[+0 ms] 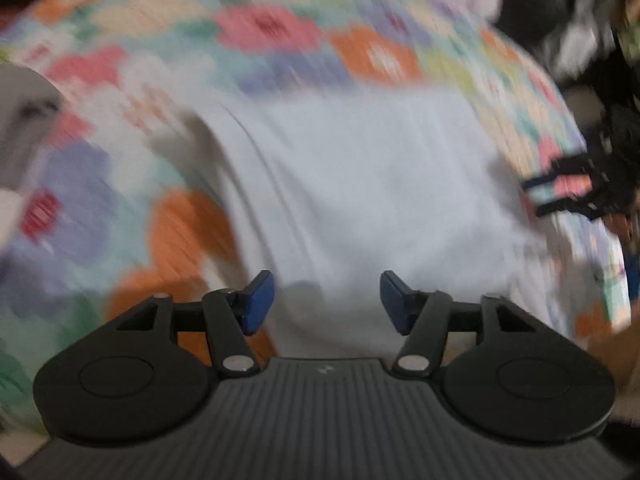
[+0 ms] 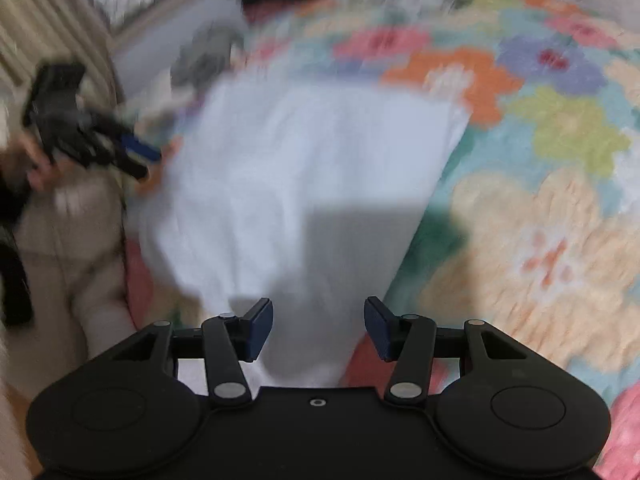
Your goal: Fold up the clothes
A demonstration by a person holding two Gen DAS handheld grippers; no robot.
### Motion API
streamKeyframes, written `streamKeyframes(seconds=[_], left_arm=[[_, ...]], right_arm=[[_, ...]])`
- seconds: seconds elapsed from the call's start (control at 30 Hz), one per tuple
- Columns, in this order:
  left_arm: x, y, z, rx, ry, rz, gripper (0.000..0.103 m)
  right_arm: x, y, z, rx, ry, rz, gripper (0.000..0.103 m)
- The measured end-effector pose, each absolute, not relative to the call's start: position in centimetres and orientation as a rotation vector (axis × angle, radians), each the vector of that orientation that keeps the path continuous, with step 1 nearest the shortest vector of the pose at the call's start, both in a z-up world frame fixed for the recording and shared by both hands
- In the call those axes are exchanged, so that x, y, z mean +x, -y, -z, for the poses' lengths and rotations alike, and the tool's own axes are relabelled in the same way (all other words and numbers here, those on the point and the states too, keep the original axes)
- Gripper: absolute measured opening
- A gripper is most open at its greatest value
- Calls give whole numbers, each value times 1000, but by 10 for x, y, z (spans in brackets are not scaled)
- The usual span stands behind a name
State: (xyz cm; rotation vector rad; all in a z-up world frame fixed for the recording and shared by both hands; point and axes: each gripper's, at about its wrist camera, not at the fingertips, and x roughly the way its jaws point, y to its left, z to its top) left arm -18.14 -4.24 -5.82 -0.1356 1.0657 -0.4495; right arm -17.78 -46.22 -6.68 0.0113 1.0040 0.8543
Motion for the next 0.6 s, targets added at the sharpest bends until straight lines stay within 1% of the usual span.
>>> streamKeyframes(seconds=[0.03,0.07,0.13,0.27,0.33,0.37,0.4,0.43,0.47,0.53,0.6], left_arm=[[-172,32,56,-172,-1032,432,65],[-161,24,57,-211,-1009,418,66],[-138,13,67,-278,-984,392,66],[-107,15,104,-324,-1017,402,66],[-102,19,119,-332,-1046,397,61],[-102,22,121,-333,-1048,409,34],[-102,24,121,-336,-1054,431,16],[-102,26,118,-333,-1057,439,15],[-101,27,111,-316,-1053,434,14],[-97,27,92,-300,-995,423,14],[-91,27,71,-293,-925,412,14]], right_arm=[[-169,468,61,71,-971,-850,60],[-156,472,59,128,-948,-832,67],[-131,476,64,198,-935,-767,72],[-81,477,101,305,-996,-633,72],[-69,469,117,334,-1001,-652,72],[-68,464,121,334,-974,-678,67],[-70,459,121,323,-938,-712,55],[-71,454,117,310,-902,-751,28],[-72,450,112,295,-869,-771,24],[-72,448,95,261,-806,-764,20],[-67,450,71,246,-732,-760,19]])
